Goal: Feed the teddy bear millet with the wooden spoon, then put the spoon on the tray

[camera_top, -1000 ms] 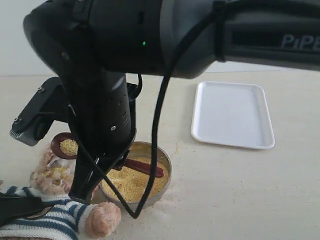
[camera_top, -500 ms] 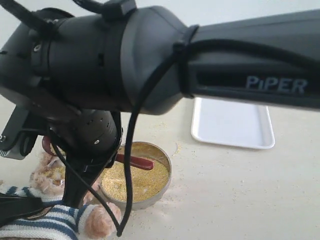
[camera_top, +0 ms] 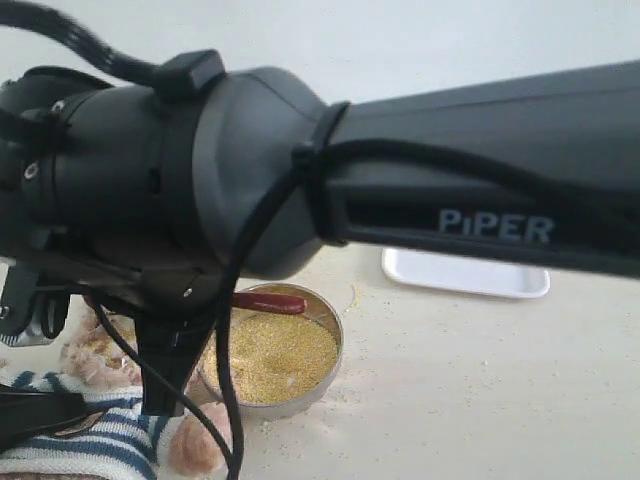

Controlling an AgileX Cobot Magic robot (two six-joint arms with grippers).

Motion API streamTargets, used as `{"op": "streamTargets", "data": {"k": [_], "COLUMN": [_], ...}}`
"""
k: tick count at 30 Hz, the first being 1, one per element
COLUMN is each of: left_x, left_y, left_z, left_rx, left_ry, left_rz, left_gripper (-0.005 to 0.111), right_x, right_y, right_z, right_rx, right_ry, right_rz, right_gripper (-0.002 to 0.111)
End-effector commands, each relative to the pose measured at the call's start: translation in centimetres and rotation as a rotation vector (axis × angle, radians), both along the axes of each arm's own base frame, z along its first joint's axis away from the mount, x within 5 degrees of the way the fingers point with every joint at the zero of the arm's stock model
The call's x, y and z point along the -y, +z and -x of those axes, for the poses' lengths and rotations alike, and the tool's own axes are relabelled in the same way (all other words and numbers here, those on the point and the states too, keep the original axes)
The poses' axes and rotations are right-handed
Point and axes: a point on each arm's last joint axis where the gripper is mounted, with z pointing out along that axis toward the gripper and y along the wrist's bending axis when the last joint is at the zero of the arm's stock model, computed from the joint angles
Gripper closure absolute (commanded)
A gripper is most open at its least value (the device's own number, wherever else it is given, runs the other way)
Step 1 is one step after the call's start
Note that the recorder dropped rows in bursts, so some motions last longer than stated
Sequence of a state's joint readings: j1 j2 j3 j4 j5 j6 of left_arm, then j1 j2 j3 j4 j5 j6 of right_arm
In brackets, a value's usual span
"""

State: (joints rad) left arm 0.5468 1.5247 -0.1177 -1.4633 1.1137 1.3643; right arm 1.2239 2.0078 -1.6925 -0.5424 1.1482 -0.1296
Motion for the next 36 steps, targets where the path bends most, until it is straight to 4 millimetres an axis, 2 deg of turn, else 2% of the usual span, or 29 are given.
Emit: {"op": "streamTargets", "data": {"k": [1,11,23,36], "left_x": [0.2,0.2,0.2,0.2], "left_y": [0.4,0.5,0.5,0.6], "left_z": [-0.1,-0.1,-0.1,-0.2], "left_rx": [0.024,0.032,0.033,0.047], "left_ry": [-0.002,-0.005,0.002,0.011], "left_rz": [0.04,0.057,0.058,0.063], "left_gripper": [0.102,0.102,0.102,0.102], "right_x": [-0.2,-1.3,-1.3,-0.9], "right_y": [-1.0,-0.8,-0.4,-2.8], "right_z": [0.1,1.9,2.1,4.3], "right_rx": [0.003,0.131,0.202,0.374], "right_ry": [-0.005,0.014,0.018,0.032], "right_rz": [0.056,0.061,0.09,0.134], "right_gripper": [0.108,0.108,0.108,0.108]}}
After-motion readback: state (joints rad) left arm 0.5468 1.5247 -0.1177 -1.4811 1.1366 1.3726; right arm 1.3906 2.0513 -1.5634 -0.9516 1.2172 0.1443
